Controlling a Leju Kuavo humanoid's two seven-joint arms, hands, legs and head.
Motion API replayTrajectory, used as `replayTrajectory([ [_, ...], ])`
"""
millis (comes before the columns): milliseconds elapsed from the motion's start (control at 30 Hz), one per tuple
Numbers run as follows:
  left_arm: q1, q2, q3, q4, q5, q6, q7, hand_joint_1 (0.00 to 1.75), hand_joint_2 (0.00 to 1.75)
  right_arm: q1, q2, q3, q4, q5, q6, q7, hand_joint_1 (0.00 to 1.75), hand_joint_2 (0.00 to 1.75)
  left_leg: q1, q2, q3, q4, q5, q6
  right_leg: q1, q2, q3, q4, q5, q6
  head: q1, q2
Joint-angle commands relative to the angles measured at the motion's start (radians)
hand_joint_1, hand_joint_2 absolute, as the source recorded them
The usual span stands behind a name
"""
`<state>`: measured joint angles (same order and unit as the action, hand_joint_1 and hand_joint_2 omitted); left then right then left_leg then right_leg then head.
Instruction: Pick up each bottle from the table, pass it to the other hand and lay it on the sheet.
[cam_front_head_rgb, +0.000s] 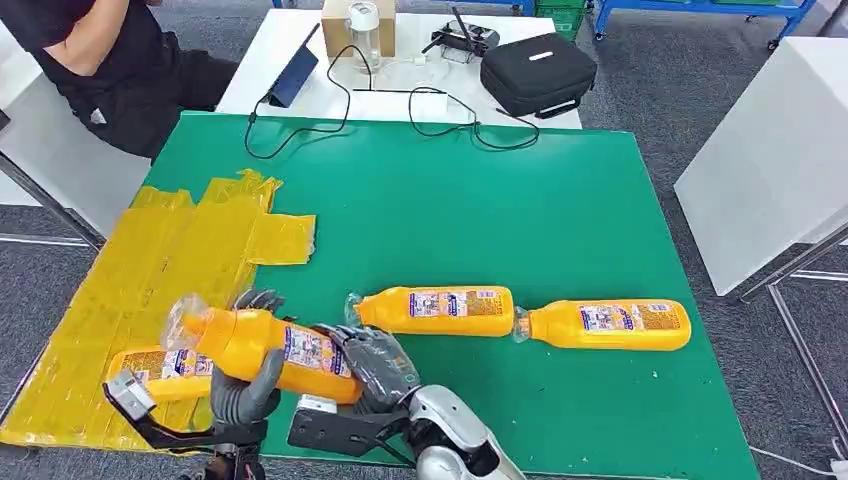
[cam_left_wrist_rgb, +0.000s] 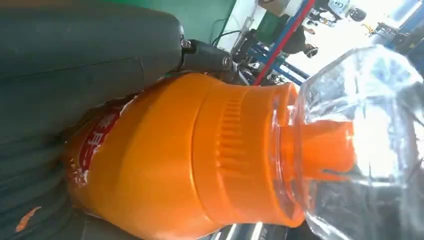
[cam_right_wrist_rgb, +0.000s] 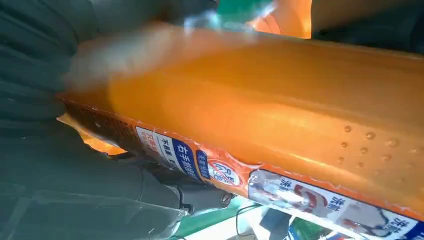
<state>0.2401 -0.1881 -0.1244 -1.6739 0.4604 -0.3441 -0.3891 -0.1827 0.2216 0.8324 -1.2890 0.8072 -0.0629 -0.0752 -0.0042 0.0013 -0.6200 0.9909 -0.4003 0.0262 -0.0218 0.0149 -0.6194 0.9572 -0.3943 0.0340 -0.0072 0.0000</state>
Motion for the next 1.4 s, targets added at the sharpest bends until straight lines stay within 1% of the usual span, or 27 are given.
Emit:
replayTrajectory([
  [33,-0.008,-0.020,0.028,-0.015,-0.005,-0.008,0.001,1.75,1.75,-0.021,-0.036,0.064,0.073,0.003,0.005,-0.015,1.75,1.75,0.001,-0.001,0.004,0.000,-0.001,-0.002,0.001,-0.002,0.004,-0.001,-0.001,-0.002,0.000,0.000],
  [133,-0.008,-0.020,0.028,-0.015,-0.005,-0.008,0.001,1.75,1.75,-0.021,-0.036,0.064,0.073,0.003,0.005,-0.015,1.75,1.75,0.001,-0.001,0.006,0.000,-0.002,-0.002,0.002,-0.003,0.006,0.000,-0.002,-0.003,0.000,0.000],
  [300,-0.008,-0.020,0.028,-0.015,-0.005,-0.008,0.001,1.75,1.75,-0.021,-0.036,0.064,0.073,0.003,0.005,-0.015,1.75,1.75,0.001,-0.002,0.003,0.000,-0.001,-0.001,0.001,-0.002,0.003,-0.001,-0.001,-0.002,0.000,0.000],
  [400,-0.007,-0.024,0.033,-0.017,-0.008,-0.006,-0.001,1.75,1.75,-0.020,-0.038,0.061,0.070,0.007,-0.004,-0.014,1.75,1.75,0.001,-0.002,0.007,0.001,-0.003,-0.003,0.002,-0.003,0.007,0.000,-0.003,-0.003,0.000,0.000],
  [433,-0.002,-0.028,0.043,-0.023,-0.017,-0.005,-0.006,1.75,1.75,0.004,-0.028,0.040,0.053,0.006,-0.032,-0.014,0.14,1.75,0.001,-0.002,0.006,0.000,-0.003,-0.002,0.001,-0.003,0.006,0.000,-0.003,-0.003,0.000,0.000],
  [467,0.004,-0.032,0.053,-0.032,-0.045,0.006,-0.018,1.75,1.75,0.012,-0.033,0.045,0.032,0.021,-0.035,-0.014,0.00,1.75,0.001,-0.002,0.004,0.000,-0.001,-0.001,0.001,-0.002,0.004,-0.001,-0.001,-0.002,0.000,0.000],
  [500,0.009,-0.038,0.071,-0.048,-0.109,0.030,-0.039,1.75,1.75,0.046,-0.023,0.018,-0.007,0.023,-0.049,-0.004,0.00,0.00,0.001,-0.002,0.005,0.000,-0.002,-0.002,0.001,-0.003,0.005,0.000,-0.002,-0.002,0.000,0.000],
  [533,0.011,-0.047,0.096,-0.072,-0.253,0.116,-0.063,1.75,1.75,0.060,-0.031,0.000,-0.045,0.041,-0.064,0.009,0.00,0.00,0.001,-0.002,0.003,0.000,-0.001,-0.001,0.001,-0.003,0.003,0.000,-0.001,-0.001,0.000,0.000],
  [567,0.011,-0.050,0.111,-0.089,-0.319,0.158,-0.095,1.75,1.75,0.065,-0.034,-0.012,-0.060,0.042,-0.071,0.012,0.00,0.00,0.001,-0.002,0.004,0.001,-0.002,-0.002,0.001,-0.003,0.005,0.000,-0.003,-0.002,0.000,0.000],
  [633,-0.002,-0.069,0.164,-0.151,-0.565,0.332,-0.141,1.75,1.75,0.095,-0.050,-0.080,-0.152,0.052,-0.091,0.009,0.00,0.00,0.001,-0.002,0.002,0.002,-0.002,-0.002,0.002,-0.003,0.003,0.001,-0.002,-0.002,0.000,0.000],
  [667,-0.011,-0.070,0.182,-0.164,-0.619,0.378,-0.146,1.75,1.75,0.105,-0.057,-0.100,-0.186,0.055,-0.087,0.000,0.00,0.00,0.001,-0.002,0.000,0.001,-0.001,-0.001,0.001,-0.003,0.001,0.001,-0.001,-0.001,0.000,0.000],
  [733,-0.047,-0.063,0.236,-0.157,-0.814,0.533,-0.138,1.75,1.75,0.131,-0.053,-0.153,-0.245,0.059,-0.069,-0.024,0.00,0.00,0.001,-0.003,-0.001,0.001,-0.001,-0.001,0.001,-0.004,0.000,0.001,-0.001,-0.001,0.000,0.000],
  [767,-0.065,-0.050,0.254,-0.135,-0.921,0.616,-0.123,1.75,1.75,0.134,-0.052,-0.161,-0.252,0.060,-0.054,-0.038,0.00,0.00,0.001,-0.004,0.001,0.001,-0.001,-0.002,0.001,-0.005,0.001,0.001,-0.002,-0.002,0.000,0.000],
  [833,-0.114,-0.008,0.272,-0.070,-1.050,0.751,-0.127,1.75,1.75,0.126,-0.042,-0.165,-0.242,0.058,-0.047,-0.051,0.00,0.00,0.001,-0.004,0.002,0.000,-0.001,-0.002,0.001,-0.005,0.003,0.000,-0.002,-0.002,0.000,0.000],
  [900,-0.177,0.047,0.254,0.028,-1.123,0.836,-0.129,1.75,1.75,0.111,-0.032,-0.158,-0.213,0.055,-0.047,-0.058,0.00,0.00,0.000,-0.003,0.003,-0.001,0.000,-0.002,0.001,-0.004,0.003,0.000,-0.001,-0.002,0.000,0.000],
  [933,-0.210,0.072,0.233,0.084,-1.185,0.904,-0.121,1.75,1.75,0.104,-0.031,-0.154,-0.203,0.051,-0.053,-0.060,0.00,0.00,0.001,-0.004,0.005,-0.001,-0.001,-0.003,0.001,-0.005,0.005,0.000,-0.002,-0.003,0.000,0.000],
  [967,-0.230,0.088,0.211,0.113,-1.213,0.937,-0.116,1.75,1.75,0.100,-0.033,-0.151,-0.199,0.048,-0.058,-0.060,0.00,0.00,0.000,-0.004,0.003,-0.002,0.001,-0.002,0.001,-0.005,0.003,-0.001,0.000,-0.002,0.000,0.000],
  [1000,-0.249,0.103,0.189,0.143,-1.256,0.982,-0.107,1.75,1.75,0.096,-0.035,-0.149,-0.198,0.042,-0.062,-0.058,0.00,0.00,0.000,-0.005,0.005,-0.002,0.001,-0.003,0.001,-0.006,0.005,-0.001,-0.001,-0.003,0.000,0.000],
  [1033,-0.267,0.115,0.168,0.169,-1.301,1.016,-0.089,1.75,1.75,0.093,-0.037,-0.148,-0.198,0.039,-0.065,-0.057,0.00,0.00,0.000,-0.006,0.003,-0.002,0.002,-0.002,0.000,-0.007,0.003,-0.001,0.000,-0.002,0.000,0.000],
  [1067,-0.284,0.126,0.145,0.190,-1.328,1.038,-0.078,1.75,1.75,0.091,-0.039,-0.148,-0.202,0.036,-0.067,-0.056,0.00,0.00,0.001,-0.007,0.004,-0.002,0.002,-0.003,0.001,-0.008,0.005,-0.001,-0.001,-0.003,0.000,0.000],
  [1100,-0.304,0.123,0.138,0.210,-1.408,1.042,-0.053,1.75,1.75,0.090,-0.040,-0.149,-0.212,0.028,-0.065,-0.053,0.00,0.00,0.001,-0.006,0.003,-0.001,0.002,-0.003,0.001,-0.008,0.003,-0.001,0.000,-0.003,0.000,0.000],
  [1167,-0.322,0.132,0.098,0.239,-1.419,1.042,-0.031,1.75,1.75,0.089,-0.046,-0.148,-0.231,0.019,-0.059,-0.046,0.00,0.00,0.001,-0.005,0.003,-0.001,0.001,-0.003,0.001,-0.007,0.003,0.000,0.000,-0.004,0.000,0.000],
  [1200,-0.322,0.132,0.098,0.239,-1.419,1.042,-0.031,1.75,1.75,0.089,-0.046,-0.148,-0.231,0.019,-0.059,-0.046,0.00,0.00,0.001,-0.005,0.002,-0.001,0.002,-0.003,0.001,-0.006,0.001,0.000,0.001,-0.004,0.000,0.000],
  [1267,-0.318,0.121,0.093,0.237,-1.438,1.042,-0.021,1.75,1.75,0.091,-0.049,-0.148,-0.239,0.017,-0.055,-0.043,0.00,0.00,0.001,-0.005,0.003,-0.001,0.002,-0.003,0.001,-0.007,0.003,0.000,0.001,-0.005,0.000,0.000],
  [1333,-0.316,0.121,0.091,0.234,-1.440,1.042,-0.018,1.75,1.75,0.092,-0.049,-0.147,-0.240,0.017,-0.055,-0.043,0.00,0.00,0.001,-0.002,0.001,-0.001,0.002,-0.002,0.001,-0.003,0.001,0.000,0.002,-0.004,0.000,0.000],
  [1367,-0.312,0.126,0.089,0.229,-1.440,1.042,-0.016,1.75,1.75,0.092,-0.050,-0.146,-0.240,0.017,-0.055,-0.043,0.00,0.00,0.001,-0.002,0.003,0.000,0.001,-0.003,0.001,-0.003,0.002,0.000,0.001,-0.005,0.000,0.000],
  [1400,-0.312,0.126,0.089,0.229,-1.440,1.042,-0.016,1.75,1.75,0.092,-0.050,-0.146,-0.240,0.017,-0.055,-0.043,0.00,0.00,0.000,-0.002,0.002,-0.001,0.002,-0.002,0.001,-0.003,0.001,0.000,0.002,-0.004,0.000,0.000],
])
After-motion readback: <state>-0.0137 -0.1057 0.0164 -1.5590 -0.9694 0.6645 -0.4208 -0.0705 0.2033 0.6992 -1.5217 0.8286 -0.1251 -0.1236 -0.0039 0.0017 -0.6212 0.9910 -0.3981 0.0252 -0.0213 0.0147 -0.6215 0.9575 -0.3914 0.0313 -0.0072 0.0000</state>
